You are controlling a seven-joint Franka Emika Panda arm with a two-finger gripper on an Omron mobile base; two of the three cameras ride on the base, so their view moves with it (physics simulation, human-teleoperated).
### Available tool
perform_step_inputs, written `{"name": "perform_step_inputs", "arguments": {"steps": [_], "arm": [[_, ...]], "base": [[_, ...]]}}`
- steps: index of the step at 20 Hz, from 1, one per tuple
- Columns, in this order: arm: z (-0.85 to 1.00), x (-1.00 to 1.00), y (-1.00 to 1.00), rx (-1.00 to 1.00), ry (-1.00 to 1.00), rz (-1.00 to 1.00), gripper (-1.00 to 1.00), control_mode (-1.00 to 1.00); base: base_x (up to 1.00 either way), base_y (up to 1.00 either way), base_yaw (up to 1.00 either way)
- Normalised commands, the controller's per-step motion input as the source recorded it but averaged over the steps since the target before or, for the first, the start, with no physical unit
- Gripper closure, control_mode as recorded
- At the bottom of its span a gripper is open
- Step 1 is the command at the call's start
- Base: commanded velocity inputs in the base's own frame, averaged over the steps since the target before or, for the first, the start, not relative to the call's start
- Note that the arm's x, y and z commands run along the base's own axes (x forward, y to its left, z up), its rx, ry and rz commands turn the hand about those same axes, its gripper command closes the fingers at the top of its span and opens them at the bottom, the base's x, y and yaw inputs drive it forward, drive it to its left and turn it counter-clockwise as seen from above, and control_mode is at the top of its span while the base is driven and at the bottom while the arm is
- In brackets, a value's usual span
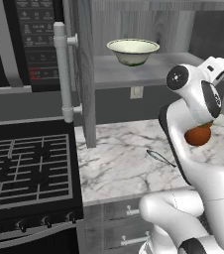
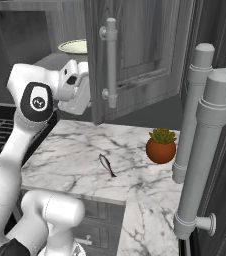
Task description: Retrieve the bowl from the cabinet, then place the raw meat into the bowl to avoid contamination.
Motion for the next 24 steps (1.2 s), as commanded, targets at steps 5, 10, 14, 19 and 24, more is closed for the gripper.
{"name": "perform_step_inputs", "arguments": {"steps": [5,10,14,19,24], "arm": [[-0.02,-0.01,-0.51,-0.06,-0.06,-0.08,-1.0,-1.0],[0.0,-0.09,-0.49,-0.07,-0.08,-0.04,-1.0,-1.0],[0.0,-0.07,-0.54,-0.07,-0.08,-0.03,-1.0,-1.0],[-0.01,0.0,-0.64,-0.04,-0.06,-0.02,-1.0,-1.0],[-0.01,0.0,-0.59,-0.04,-0.04,-0.02,-1.0,-1.0]], "base": [[0.0,0.0,0.0],[0.0,0.0,0.0],[0.0,0.0,0.0],[0.0,0.0,0.0],[0.0,0.0,0.0]]}}
